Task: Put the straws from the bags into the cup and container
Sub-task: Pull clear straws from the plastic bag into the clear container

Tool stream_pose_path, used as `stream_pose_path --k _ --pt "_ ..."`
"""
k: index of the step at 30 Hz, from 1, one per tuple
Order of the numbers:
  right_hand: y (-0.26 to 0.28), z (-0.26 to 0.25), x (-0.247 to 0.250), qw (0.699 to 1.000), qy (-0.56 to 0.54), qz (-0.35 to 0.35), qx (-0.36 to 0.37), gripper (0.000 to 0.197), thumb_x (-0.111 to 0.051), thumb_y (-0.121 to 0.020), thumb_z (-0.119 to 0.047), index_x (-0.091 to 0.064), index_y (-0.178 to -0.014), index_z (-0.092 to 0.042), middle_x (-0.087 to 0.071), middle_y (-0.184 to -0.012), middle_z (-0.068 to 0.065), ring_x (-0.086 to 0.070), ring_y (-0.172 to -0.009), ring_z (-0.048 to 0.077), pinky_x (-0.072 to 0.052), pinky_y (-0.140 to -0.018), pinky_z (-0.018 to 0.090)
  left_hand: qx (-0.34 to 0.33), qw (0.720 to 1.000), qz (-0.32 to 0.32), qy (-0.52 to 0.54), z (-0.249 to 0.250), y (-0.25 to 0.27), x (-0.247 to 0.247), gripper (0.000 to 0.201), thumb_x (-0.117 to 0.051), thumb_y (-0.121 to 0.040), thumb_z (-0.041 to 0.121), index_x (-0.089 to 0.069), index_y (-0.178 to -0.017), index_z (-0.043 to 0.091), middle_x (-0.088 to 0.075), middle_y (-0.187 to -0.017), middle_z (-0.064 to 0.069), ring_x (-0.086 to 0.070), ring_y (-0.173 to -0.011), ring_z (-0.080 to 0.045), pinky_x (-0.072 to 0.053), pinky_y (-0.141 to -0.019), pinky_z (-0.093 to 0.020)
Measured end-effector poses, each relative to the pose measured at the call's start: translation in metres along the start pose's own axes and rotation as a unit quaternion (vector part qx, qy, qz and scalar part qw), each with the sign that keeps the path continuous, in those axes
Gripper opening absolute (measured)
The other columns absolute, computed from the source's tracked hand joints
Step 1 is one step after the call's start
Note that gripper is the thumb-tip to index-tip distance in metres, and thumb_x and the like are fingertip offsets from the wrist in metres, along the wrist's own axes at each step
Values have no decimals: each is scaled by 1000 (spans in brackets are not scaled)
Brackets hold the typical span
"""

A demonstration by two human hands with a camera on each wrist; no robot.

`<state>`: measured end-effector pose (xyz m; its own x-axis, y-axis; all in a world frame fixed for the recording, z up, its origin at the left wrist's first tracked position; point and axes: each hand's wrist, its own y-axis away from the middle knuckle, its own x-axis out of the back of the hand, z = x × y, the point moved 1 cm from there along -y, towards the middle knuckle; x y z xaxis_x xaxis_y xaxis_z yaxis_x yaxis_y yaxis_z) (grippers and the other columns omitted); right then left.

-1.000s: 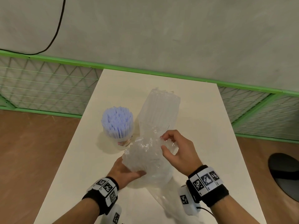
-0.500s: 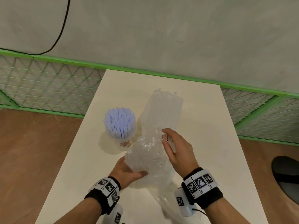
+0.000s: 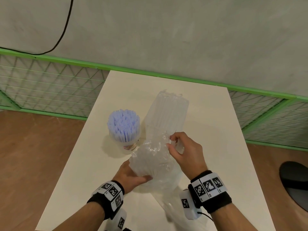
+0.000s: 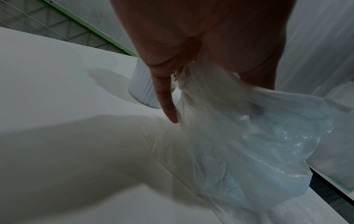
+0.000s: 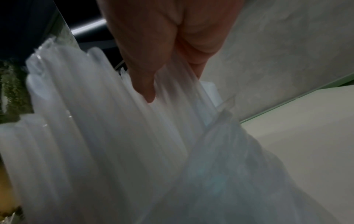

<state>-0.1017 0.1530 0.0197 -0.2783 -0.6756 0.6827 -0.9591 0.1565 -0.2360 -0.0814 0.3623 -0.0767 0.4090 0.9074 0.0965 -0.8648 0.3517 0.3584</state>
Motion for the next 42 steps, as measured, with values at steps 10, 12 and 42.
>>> stream_pose_path --k 10,12,42 --pt "-9 -3 8 1000 -7 3 26 24 -67 -90 -15 -63 -113 -21 -64 -99 -15 -58 -98 -2 -40 -85 6 -11 1000 -6 -19 -4 -3 3 70 -95 -55 28 -63 -117 32 -72 -112 12 -66 -108 -6 -51 -100 -39" --pt "-11 -2 9 999 -3 4 35 21 -64 -93 -14 -63 -113 -20 -63 -103 -11 -56 -99 -2 -37 -86 4 -9 1000 -4 -26 -4 -3 4 72 -95 -53 33 -63 -117 34 -72 -112 14 -66 -108 -6 -51 -100 -40" --pt "-173 -37 87 950 -291 92 66 23 -72 -84 1 -56 -90 -15 -64 -80 9 -71 -68 25 -59 -69 39 24 999 -2 -48 4 1 4 60 -94 -57 28 -64 -107 41 -73 -105 19 -67 -101 -1 -52 -99 -37"
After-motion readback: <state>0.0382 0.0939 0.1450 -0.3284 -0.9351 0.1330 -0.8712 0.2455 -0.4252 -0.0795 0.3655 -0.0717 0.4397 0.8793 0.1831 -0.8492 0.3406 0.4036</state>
